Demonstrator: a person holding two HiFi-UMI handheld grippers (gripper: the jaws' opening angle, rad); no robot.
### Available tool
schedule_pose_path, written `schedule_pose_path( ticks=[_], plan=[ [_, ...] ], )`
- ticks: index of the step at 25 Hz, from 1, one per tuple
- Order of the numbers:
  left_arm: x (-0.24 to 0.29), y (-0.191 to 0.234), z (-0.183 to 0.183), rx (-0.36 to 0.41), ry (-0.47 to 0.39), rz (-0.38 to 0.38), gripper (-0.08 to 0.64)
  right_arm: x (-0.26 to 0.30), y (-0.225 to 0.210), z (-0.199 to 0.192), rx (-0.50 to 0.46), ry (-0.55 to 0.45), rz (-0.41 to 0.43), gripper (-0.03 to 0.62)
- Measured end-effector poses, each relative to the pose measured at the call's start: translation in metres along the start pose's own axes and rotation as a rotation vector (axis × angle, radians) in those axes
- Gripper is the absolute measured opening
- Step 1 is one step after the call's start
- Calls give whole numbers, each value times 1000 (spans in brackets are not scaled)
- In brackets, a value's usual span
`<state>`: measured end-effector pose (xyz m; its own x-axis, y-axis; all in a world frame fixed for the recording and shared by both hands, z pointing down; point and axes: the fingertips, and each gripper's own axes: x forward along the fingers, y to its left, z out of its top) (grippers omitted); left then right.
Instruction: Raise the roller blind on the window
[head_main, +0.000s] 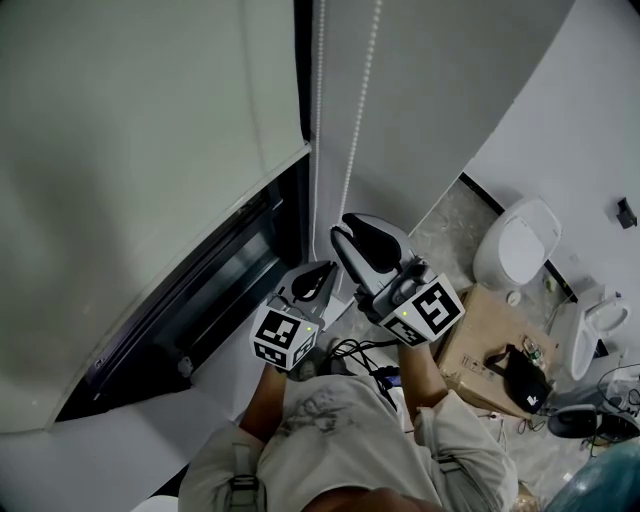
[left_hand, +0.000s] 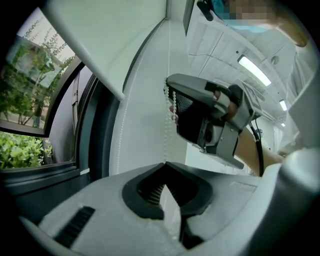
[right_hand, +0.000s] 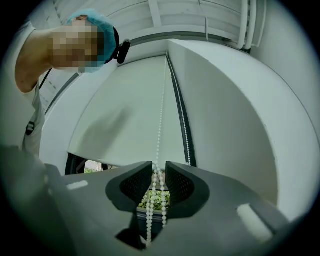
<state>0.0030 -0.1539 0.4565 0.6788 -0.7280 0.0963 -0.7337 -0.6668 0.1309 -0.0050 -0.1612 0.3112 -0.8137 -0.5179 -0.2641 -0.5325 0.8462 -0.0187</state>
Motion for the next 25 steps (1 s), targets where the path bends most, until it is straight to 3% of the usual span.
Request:
schedule_pose_path(
  ticks=[6, 12, 18, 25],
  plan=[
    [0, 0, -1, -1, -1, 1, 9, 12, -4, 7, 2, -1, 28, 94],
    [4, -6, 4, -2, -4, -1, 9, 15, -2, 11, 57, -10, 74, 26],
    [3, -2, -1, -7, -9, 5, 9, 8, -2, 9, 62, -33, 67, 23],
    [6, -1, -24, -18, 43, 10, 9, 3, -4, -13, 63, 21, 44, 23]
  ],
)
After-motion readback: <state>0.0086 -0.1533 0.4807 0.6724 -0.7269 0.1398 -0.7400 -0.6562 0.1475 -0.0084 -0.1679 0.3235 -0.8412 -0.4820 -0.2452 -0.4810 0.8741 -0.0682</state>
